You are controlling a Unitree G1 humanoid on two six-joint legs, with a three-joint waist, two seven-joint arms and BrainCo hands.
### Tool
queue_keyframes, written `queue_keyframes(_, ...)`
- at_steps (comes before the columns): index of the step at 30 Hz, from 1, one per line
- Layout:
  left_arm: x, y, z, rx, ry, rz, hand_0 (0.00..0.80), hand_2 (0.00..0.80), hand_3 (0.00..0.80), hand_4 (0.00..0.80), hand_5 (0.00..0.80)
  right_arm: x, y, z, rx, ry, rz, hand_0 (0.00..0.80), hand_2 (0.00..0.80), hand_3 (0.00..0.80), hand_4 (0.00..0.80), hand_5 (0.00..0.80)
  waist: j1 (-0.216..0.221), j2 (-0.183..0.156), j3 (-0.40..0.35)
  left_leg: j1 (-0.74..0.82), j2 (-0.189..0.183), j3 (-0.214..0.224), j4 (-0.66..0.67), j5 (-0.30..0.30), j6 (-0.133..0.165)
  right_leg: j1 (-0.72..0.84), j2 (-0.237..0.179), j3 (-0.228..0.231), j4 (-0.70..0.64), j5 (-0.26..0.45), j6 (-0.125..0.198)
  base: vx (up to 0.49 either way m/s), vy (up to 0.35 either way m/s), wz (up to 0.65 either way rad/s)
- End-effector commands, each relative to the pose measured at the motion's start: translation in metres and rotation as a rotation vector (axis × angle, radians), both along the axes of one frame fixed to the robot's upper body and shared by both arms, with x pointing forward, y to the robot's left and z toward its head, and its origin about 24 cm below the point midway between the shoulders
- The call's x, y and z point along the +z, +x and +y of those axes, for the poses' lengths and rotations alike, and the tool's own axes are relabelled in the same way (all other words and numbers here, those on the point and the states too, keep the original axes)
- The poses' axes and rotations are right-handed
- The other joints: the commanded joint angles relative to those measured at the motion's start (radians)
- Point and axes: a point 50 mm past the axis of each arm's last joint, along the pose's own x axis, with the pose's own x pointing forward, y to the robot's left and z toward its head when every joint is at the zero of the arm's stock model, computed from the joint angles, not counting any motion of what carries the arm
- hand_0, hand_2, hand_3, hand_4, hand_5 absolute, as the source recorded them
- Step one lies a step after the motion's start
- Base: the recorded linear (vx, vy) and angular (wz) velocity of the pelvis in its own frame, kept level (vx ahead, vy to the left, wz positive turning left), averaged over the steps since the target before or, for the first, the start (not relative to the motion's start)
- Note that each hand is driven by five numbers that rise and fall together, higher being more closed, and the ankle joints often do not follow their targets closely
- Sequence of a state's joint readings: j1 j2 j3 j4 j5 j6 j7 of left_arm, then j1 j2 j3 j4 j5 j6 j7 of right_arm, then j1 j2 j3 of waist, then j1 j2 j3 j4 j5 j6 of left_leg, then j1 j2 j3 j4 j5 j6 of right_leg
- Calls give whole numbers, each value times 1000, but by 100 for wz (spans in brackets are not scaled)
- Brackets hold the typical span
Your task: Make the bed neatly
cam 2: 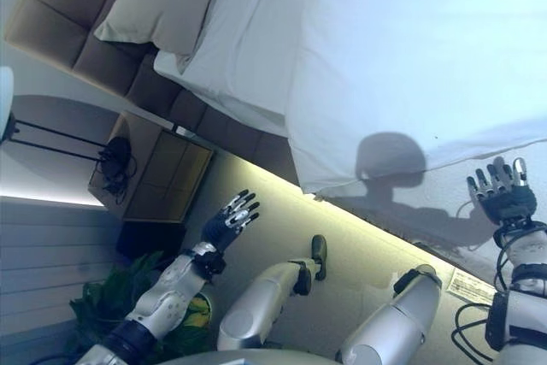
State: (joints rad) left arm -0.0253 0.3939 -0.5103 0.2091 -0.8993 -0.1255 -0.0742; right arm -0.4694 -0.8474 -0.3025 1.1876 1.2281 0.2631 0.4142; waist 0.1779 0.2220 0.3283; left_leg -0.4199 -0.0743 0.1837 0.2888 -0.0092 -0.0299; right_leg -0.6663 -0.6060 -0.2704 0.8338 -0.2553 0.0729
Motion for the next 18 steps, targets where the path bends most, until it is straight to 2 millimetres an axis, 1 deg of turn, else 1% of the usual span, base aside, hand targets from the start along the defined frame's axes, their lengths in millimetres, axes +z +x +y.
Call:
queue_keyframes(1,9,-7,-13,44,-120,-46,0,0,0,0,0,45,6,-17,14,-77,-126,800,800,800,800,800,1,52,-4,63,72,-32,96,-124,14,-50,-11,126,-221,341,147,91,44,2)
queue_keyframes(4,7,-10,-13,41,-124,-40,0,0,0,0,0,51,10,-16,43,-94,-137,800,800,800,800,800,2,54,-6,65,73,-29,100,-124,14,-44,-7,126,-219,335,144,54,28,1)
queue_keyframes(9,5,-12,-13,35,-123,-39,0,0,0,0,0,51,11,-13,76,-94,-150,800,800,800,800,800,5,48,-3,69,79,-23,110,-125,12,-28,-9,116,-221,338,142,14,4,4)
queue_keyframes(13,3,-14,-11,41,-112,-30,0,0,0,0,0,47,11,-10,84,-62,-157,800,800,800,800,800,5,38,-5,72,85,-19,123,-130,14,-15,-11,111,-218,338,141,20,-11,5)
queue_keyframes(16,2,-14,-7,51,-102,-28,0,0,0,0,0,38,10,-7,84,-18,-155,800,800,800,800,800,6,29,-12,86,90,-17,116,-128,16,6,-4,103,-230,339,142,18,-30,4)
queue_keyframes(18,2,-13,-4,59,-92,-31,0,0,0,0,0,25,7,-4,83,-5,-128,800,800,800,800,800,11,16,-23,105,92,-18,106,-127,17,39,0,91,-255,344,144,31,-61,1)
